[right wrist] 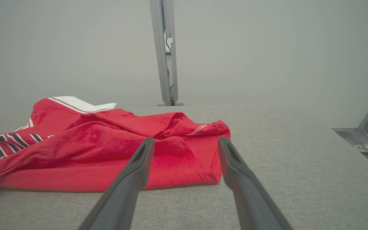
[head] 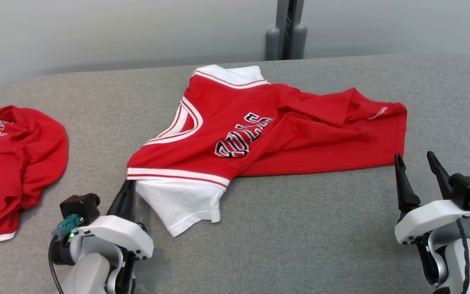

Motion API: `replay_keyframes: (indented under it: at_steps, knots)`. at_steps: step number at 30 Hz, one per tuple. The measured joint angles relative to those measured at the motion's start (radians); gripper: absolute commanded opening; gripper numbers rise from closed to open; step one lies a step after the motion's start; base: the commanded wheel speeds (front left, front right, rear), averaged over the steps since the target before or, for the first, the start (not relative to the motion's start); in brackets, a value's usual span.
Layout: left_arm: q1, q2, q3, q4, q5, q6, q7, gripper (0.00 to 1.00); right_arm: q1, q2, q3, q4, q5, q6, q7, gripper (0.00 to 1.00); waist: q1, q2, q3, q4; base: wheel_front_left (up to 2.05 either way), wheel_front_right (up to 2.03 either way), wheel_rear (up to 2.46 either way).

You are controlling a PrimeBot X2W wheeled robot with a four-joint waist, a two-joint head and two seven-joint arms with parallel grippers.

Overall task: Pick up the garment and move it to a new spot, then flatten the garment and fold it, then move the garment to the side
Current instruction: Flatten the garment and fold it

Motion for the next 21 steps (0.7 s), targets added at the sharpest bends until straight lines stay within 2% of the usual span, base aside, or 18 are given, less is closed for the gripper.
replay_keyframes:
  at_steps: [2,3,4,5,10,15,21]
  knots:
    - [0.011,0.016,0.004,-0.008,0.023,0.024,0.0,0.0,0.0,0.003,-0.006,0.007,-0.006,0.0,0.005,1.0,0.0,0.0,-0.005,0.013,0.0,0.0,0.0]
    - [0.015,0.023,0.004,-0.011,0.038,0.036,-0.001,0.15,0.0,0.004,-0.011,0.012,-0.008,0.0,0.011,1.0,0.0,0.0,-0.006,0.018,0.0,0.0,0.0]
    - [0.02,0.026,0.006,-0.011,0.048,0.05,-0.001,0.49,0.0,0.005,-0.014,0.019,-0.014,0.0,0.016,1.0,0.0,0.0,-0.006,0.024,0.0,0.0,0.0]
    - [0.024,0.026,0.005,-0.01,0.053,0.062,-0.001,1.0,0.0,0.007,-0.017,0.026,-0.015,0.0,0.023,1.0,0.0001,0.0,-0.006,0.029,0.0,0.0,0.0]
    - [0.027,0.011,-0.004,-0.045,0.084,0.067,-0.001,1.0,-0.007,0.012,-0.016,0.038,-0.02,0.0,0.028,1.0,0.0,0.0,-0.001,0.052,0.0,0.0,0.0]
    - [0.036,-0.022,0.003,-0.14,0.125,0.04,-0.001,1.0,-0.03,0.01,0.005,0.044,-0.019,0.0,0.035,1.0,0.0001,0.0,0.008,0.08,0.0,0.0,0.0]
    - [0.067,-0.059,-0.005,-0.221,0.181,0.001,-0.001,1.0,-0.102,-0.043,0.058,0.091,-0.033,0.0,0.072,1.0,0.0,0.0,0.024,0.131,0.0,0.0,0.0]
